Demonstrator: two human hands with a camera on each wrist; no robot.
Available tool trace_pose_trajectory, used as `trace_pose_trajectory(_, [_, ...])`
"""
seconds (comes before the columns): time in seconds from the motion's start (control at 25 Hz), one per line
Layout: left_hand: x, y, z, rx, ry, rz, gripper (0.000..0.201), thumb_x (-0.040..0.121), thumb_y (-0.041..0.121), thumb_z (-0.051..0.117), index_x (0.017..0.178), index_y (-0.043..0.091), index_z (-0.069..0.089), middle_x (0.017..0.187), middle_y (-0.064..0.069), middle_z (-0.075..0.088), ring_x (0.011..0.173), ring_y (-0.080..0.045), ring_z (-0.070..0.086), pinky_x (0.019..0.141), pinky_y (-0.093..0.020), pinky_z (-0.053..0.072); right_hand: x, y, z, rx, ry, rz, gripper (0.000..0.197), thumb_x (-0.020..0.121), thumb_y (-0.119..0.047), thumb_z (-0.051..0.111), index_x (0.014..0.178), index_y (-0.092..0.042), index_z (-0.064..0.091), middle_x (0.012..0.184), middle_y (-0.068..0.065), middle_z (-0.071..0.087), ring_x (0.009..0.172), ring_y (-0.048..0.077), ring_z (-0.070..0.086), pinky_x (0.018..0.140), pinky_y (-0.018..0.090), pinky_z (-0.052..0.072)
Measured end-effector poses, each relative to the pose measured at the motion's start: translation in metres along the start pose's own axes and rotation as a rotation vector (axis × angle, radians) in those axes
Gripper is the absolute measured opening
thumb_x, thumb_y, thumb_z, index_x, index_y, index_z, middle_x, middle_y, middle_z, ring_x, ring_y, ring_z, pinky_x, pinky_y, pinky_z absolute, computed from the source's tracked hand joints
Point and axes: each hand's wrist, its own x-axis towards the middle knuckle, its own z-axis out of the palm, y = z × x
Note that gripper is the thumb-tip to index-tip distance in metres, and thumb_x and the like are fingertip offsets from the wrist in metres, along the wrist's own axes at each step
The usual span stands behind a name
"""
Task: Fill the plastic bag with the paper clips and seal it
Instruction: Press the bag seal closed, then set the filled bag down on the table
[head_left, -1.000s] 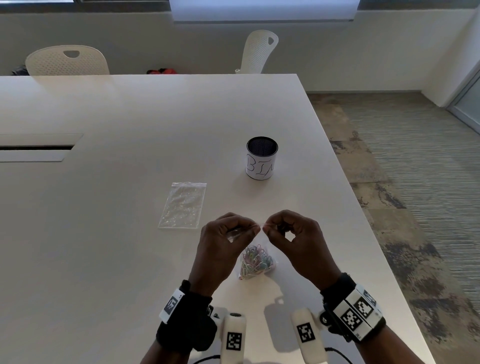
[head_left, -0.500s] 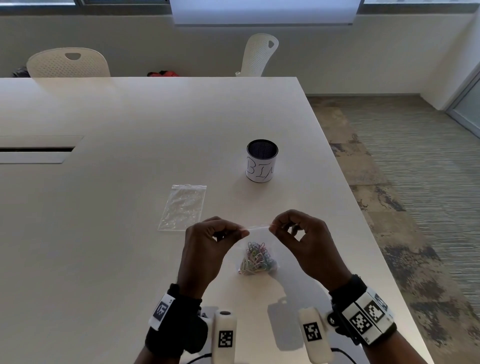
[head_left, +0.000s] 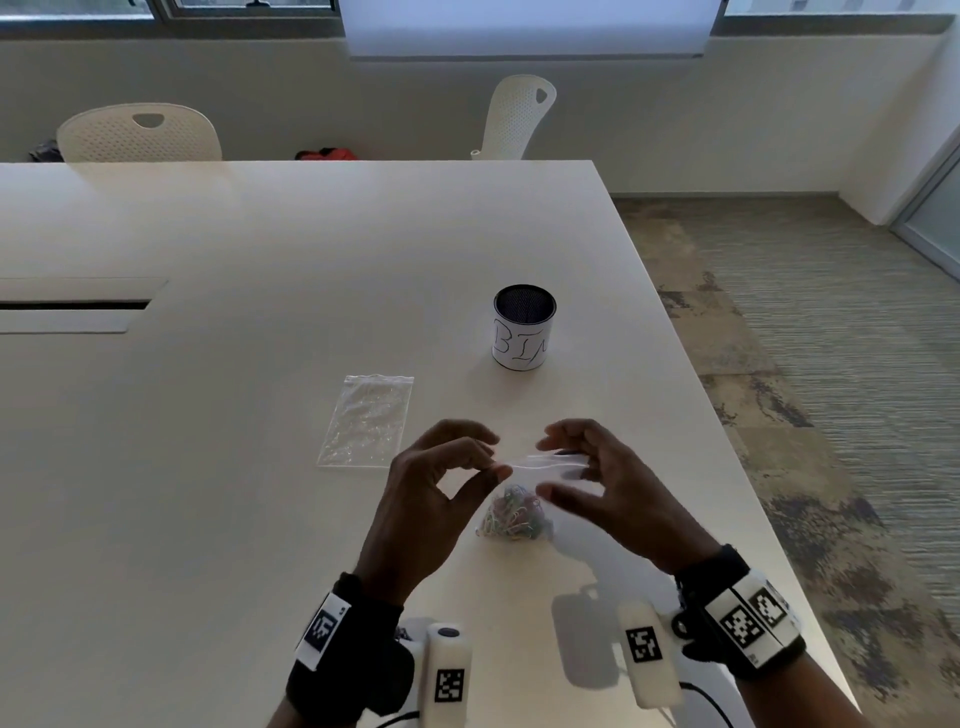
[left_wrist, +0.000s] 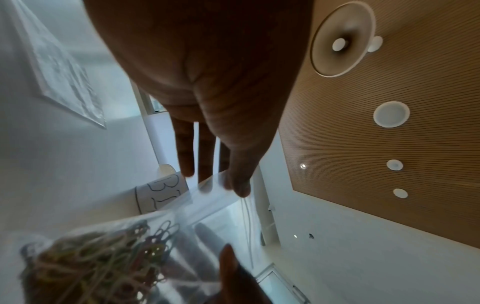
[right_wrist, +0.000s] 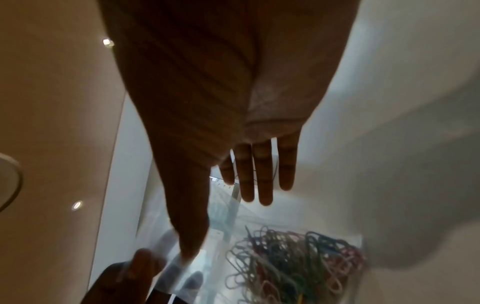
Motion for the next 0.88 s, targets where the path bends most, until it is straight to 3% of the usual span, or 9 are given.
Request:
trace_pose_trajectory(0.08, [0.002,0.01,0.0,-0.068,-0.085,0.003,0.01,0.092,0.019,0.076,0.085,0.012,0.074,0.1,0.01,0.077,0.088,-0.015,0.075,0.08,-0.034,0.061,-0.002,0.001,0.002,0.049,-0.206,0.035,0.08,0.077,-0.029,0.09,0.144,-0.032,0.046,0.139,-0.014,0.061,0.126,0.008,0.063,0.104,0.036,0.056])
trace_pose_trajectory(0.2, [0.011,0.022,-0.003,-0.144,-0.1,-0.044,0.008,0.094,0.02,0.073,0.088,0.014,0.074,0.094,0.006,0.08,0.081,-0.017,0.077,0.071,-0.036,0.062,-0.002,-0.004,0.016,0.098,-0.32,-0.029,0.065,0.082,-0.012,0.086,0.139,-0.018,0.055,0.134,0.0,0.064,0.121,0.019,0.067,0.1,0.036,0.058])
trace_pose_trajectory(0.28, [0.018,0.023,-0.008,-0.216,-0.039,-0.104,0.007,0.094,0.019,0.072,0.09,0.015,0.074,0.088,-0.001,0.08,0.076,-0.022,0.078,0.065,-0.038,0.061,-0.002,-0.01,0.024,0.285,-0.252,-0.021,0.045,0.085,0.001,0.079,0.127,-0.004,0.063,0.12,0.016,0.072,0.112,0.028,0.072,0.095,0.037,0.06])
trace_pose_trajectory(0.36, [0.024,0.02,-0.014,-0.247,0.063,-0.158,0.007,0.094,0.018,0.072,0.09,0.013,0.077,0.081,-0.006,0.08,0.072,-0.024,0.078,0.063,-0.04,0.06,-0.001,-0.015,0.03,0.423,-0.172,0.009,0.032,0.086,0.003,0.077,0.117,0.002,0.069,0.111,0.021,0.076,0.105,0.033,0.075,0.093,0.04,0.061])
trace_pose_trajectory(0.44, [0.026,0.014,-0.018,-0.295,0.174,-0.233,0.008,0.092,0.014,0.074,0.094,0.009,0.079,0.079,-0.009,0.079,0.072,-0.028,0.077,0.065,-0.041,0.061,0.001,-0.017,0.034,0.468,-0.13,0.061,0.027,0.086,0.001,0.078,0.112,0.004,0.071,0.107,0.023,0.077,0.1,0.032,0.076,0.09,0.039,0.061])
trace_pose_trajectory(0.6, [0.021,0.001,-0.03,-0.264,0.37,-0.305,0.015,0.093,0.024,0.075,0.106,0.017,0.079,0.1,-0.002,0.08,0.087,-0.024,0.076,0.068,-0.034,0.061,0.025,-0.014,0.037,0.402,-0.048,0.214,0.028,0.087,-0.004,0.08,0.11,0.007,0.07,0.109,0.029,0.075,0.095,0.029,0.075,0.081,0.03,0.062])
trace_pose_trajectory(0.76, [0.004,-0.007,-0.046,-0.236,0.427,-0.343,0.01,0.098,0.015,0.068,0.1,0.02,0.075,0.093,-0.003,0.08,0.079,-0.027,0.076,0.067,-0.038,0.058,0.067,-0.01,0.044,0.286,-0.046,0.303,0.031,0.085,-0.004,0.082,0.108,0.009,0.065,0.095,0.022,0.073,0.072,0.015,0.074,0.066,0.025,0.06])
trace_pose_trajectory(0.8, [-0.001,-0.008,-0.049,-0.219,0.417,-0.349,0.011,0.099,0.013,0.066,0.1,0.021,0.075,0.092,-0.002,0.08,0.078,-0.026,0.076,0.067,-0.038,0.058,0.076,-0.01,0.048,0.245,-0.027,0.329,0.035,0.081,-0.005,0.085,0.107,0.005,0.064,0.091,0.019,0.072,0.069,0.015,0.073,0.065,0.03,0.062])
trace_pose_trajectory(0.88, [-0.014,-0.009,-0.055,-0.189,0.382,-0.357,0.014,0.099,0.011,0.065,0.101,0.021,0.074,0.09,-0.002,0.08,0.075,-0.024,0.076,0.068,-0.04,0.059,0.088,-0.009,0.058,0.109,0.025,0.362,0.054,0.071,-0.016,0.095,0.109,-0.003,0.059,0.086,0.011,0.07,0.074,0.02,0.07,0.078,0.046,0.065])
